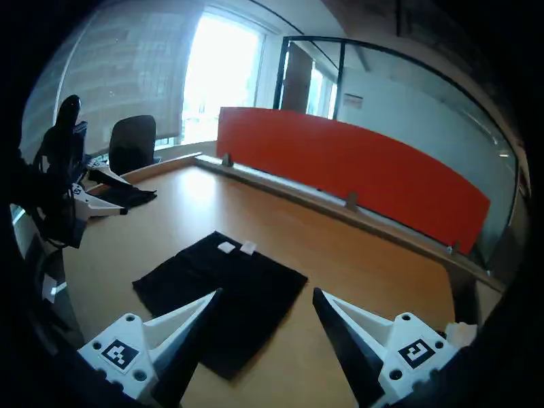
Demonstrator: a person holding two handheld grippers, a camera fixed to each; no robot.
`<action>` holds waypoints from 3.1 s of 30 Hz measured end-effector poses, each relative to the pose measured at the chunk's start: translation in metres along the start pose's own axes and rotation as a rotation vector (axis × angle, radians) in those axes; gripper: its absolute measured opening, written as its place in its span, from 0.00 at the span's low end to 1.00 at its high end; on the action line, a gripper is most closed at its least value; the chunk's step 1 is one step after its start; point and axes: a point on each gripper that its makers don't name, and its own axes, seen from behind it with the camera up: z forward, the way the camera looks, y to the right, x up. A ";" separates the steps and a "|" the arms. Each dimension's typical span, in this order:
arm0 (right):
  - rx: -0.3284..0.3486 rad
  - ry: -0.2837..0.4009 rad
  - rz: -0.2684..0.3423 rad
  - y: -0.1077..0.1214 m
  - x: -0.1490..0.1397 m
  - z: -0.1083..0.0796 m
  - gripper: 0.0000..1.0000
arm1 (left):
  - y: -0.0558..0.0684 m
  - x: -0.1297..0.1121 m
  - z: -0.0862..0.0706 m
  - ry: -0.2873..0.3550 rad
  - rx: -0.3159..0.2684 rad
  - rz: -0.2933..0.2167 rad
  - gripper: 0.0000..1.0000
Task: Fold towel
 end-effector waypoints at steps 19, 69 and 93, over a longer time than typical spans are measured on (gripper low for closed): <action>0.093 -0.164 -0.042 -0.033 -0.090 0.041 1.00 | 0.031 -0.080 0.039 -0.151 -0.098 0.033 0.94; 0.262 -0.389 -0.057 -0.060 -0.197 0.049 0.79 | 0.071 -0.179 0.059 -0.421 -0.227 0.091 0.93; 0.287 -0.398 -0.073 -0.069 -0.194 0.043 0.24 | 0.077 -0.178 0.059 -0.432 -0.205 0.084 0.21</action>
